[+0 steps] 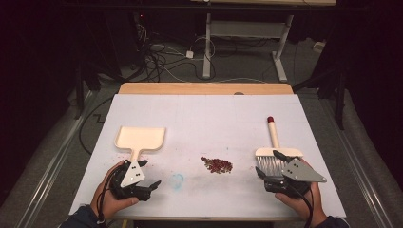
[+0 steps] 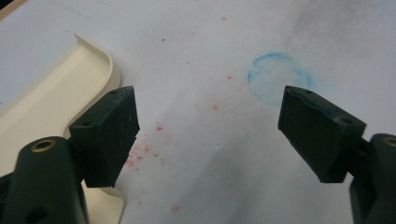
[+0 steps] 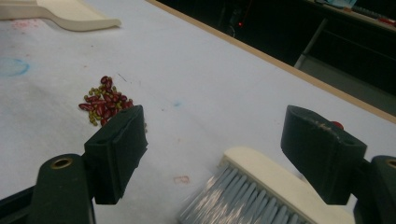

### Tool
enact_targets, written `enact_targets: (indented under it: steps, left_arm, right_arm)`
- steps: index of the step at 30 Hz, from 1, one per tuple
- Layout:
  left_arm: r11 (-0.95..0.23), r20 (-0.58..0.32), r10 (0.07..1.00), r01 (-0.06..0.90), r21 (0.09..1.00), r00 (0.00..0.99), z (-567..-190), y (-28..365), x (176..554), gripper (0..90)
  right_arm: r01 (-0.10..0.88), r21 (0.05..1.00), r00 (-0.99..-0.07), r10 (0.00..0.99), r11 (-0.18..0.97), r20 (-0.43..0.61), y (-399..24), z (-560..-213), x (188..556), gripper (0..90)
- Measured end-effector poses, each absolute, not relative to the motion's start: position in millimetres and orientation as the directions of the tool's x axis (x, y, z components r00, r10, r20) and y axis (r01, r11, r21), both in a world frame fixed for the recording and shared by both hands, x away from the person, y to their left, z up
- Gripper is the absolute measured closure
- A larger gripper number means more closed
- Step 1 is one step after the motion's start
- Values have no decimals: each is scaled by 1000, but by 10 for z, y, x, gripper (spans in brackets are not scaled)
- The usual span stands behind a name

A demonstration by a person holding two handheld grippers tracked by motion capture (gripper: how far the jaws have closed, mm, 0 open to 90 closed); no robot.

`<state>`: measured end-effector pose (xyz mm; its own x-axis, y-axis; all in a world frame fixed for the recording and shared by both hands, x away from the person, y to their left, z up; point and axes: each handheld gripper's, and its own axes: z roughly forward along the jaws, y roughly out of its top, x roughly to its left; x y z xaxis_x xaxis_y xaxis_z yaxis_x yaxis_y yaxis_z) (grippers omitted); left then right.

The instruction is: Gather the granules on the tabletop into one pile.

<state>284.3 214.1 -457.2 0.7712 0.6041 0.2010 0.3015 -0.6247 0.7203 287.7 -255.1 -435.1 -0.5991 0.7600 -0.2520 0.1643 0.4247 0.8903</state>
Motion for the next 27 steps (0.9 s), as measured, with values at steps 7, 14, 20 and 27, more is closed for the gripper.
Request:
enact_targets:
  steps: [7,14,20,27]
  left_arm:
    - [-631,211,599,292,719,772,-4572,2114,2863,197]
    - [-638,241,601,275,720,762,-4560,2112,2836,178]
    - [-636,246,599,266,724,762,-4552,2088,2836,175]
    - [-650,260,583,250,718,770,-4563,2087,2810,175]
  right_arm:
    - [183,879,-594,762,440,-258,-2607,-4469,2833,202]
    - [183,867,-584,761,464,-284,-2639,-4550,2767,162]
    - [183,875,-575,770,448,-275,-2674,-4532,2759,162]
    - [178,893,-551,794,412,-256,-2733,-4471,2760,163]
